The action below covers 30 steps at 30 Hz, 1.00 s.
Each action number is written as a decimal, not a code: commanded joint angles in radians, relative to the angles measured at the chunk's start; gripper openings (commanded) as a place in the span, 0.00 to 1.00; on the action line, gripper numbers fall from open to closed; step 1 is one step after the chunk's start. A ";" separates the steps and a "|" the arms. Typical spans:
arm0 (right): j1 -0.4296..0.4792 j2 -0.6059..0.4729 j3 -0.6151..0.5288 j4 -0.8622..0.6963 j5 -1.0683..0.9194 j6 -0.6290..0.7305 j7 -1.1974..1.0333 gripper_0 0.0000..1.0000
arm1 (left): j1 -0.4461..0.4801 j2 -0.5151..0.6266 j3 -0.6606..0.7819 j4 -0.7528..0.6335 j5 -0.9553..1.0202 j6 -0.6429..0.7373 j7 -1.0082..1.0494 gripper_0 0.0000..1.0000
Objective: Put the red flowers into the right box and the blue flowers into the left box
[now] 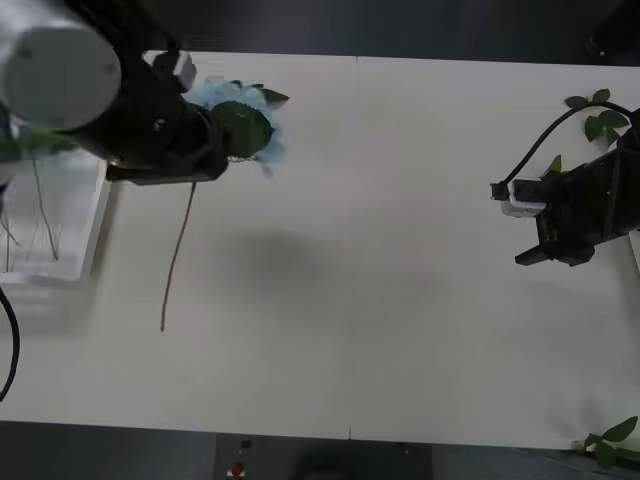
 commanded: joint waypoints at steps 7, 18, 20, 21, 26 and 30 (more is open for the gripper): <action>-0.012 -0.031 -0.013 -0.006 0.003 -0.007 0.001 0.70 | 0.063 0.226 0.444 0.086 0.201 0.053 -0.207 0.00; -0.012 -0.031 -0.013 -0.006 0.003 -0.007 0.001 0.70 | 0.376 0.535 0.588 0.287 0.242 -0.270 -0.454 0.00; -0.012 -0.031 -0.013 -0.006 0.003 -0.007 0.001 0.70 | 0.418 0.547 0.599 0.322 0.244 -0.354 -0.452 0.00; -0.012 -0.031 -0.013 -0.006 0.003 -0.007 0.001 0.70 | 0.435 0.547 0.605 0.344 0.238 -0.401 -0.455 0.00; -0.012 -0.031 -0.013 -0.006 0.003 -0.007 0.001 0.70 | 0.475 0.544 0.587 0.449 0.225 -0.610 -0.448 0.00; -0.012 -0.031 -0.013 -0.006 0.003 -0.007 0.001 0.70 | 0.473 0.533 0.522 0.531 0.221 -0.794 -0.440 0.00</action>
